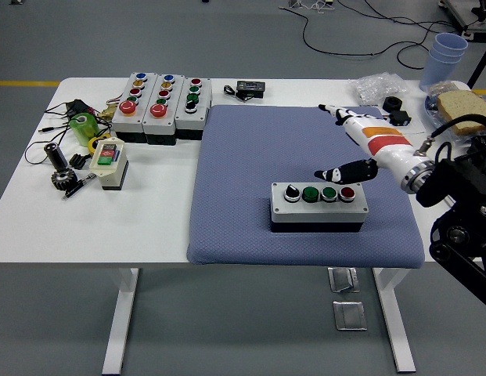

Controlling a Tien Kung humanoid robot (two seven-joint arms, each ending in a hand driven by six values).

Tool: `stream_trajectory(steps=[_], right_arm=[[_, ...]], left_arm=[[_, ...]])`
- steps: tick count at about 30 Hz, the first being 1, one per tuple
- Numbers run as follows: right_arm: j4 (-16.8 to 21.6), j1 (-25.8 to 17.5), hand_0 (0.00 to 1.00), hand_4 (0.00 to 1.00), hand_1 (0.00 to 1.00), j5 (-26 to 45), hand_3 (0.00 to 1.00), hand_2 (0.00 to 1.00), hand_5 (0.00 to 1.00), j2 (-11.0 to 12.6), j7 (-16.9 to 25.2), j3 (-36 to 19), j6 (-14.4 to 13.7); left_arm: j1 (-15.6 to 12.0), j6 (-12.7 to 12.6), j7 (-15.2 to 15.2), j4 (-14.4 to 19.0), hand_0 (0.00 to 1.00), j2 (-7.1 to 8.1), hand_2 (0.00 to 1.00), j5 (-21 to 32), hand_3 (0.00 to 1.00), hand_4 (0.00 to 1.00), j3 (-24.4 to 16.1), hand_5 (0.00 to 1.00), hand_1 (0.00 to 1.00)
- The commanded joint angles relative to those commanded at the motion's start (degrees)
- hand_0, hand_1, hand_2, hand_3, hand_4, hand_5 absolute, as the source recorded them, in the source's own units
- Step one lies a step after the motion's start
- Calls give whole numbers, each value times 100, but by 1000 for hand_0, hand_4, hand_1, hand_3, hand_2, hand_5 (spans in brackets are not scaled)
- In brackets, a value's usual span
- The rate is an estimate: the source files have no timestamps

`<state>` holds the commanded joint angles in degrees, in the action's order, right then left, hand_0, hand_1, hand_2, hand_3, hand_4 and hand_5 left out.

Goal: Pick up the button,place it on the desk,press the button,press the button

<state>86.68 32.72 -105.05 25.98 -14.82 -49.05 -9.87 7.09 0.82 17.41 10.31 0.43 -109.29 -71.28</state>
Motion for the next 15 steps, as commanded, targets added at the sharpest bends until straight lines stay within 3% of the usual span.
stream_trajectory(steps=[1,6,7,8,11,15], right_arm=[[106,-127,270,766,115,78,786,354,315,89,21,-61,-199],[513,-714,270,766,115,394,786,354,315,406,198,-195,-598],[547,-778,92,686,2,388,695,218,298,427,198,-203,-617],[628,-916,92,686,2,378,695,218,298,481,179,-238,-622],[768,-1159,92,686,2,348,695,218,298,572,131,-324,-517],[941,-1375,76,662,2,223,672,189,287,674,-8,-420,-177]], left_arm=[[-8,1,0,0,645,1,603,-16,562,310,-3,855,606],[-32,11,1,0,645,7,603,-107,562,310,-18,855,606],[-34,12,1,0,644,7,601,-114,563,312,-21,855,606],[-42,8,1,0,644,6,601,-119,563,312,-19,855,606],[-54,1,-3,0,644,9,601,-113,563,312,-7,855,606],[-50,-11,-9,0,644,14,601,-87,563,312,8,855,606]])
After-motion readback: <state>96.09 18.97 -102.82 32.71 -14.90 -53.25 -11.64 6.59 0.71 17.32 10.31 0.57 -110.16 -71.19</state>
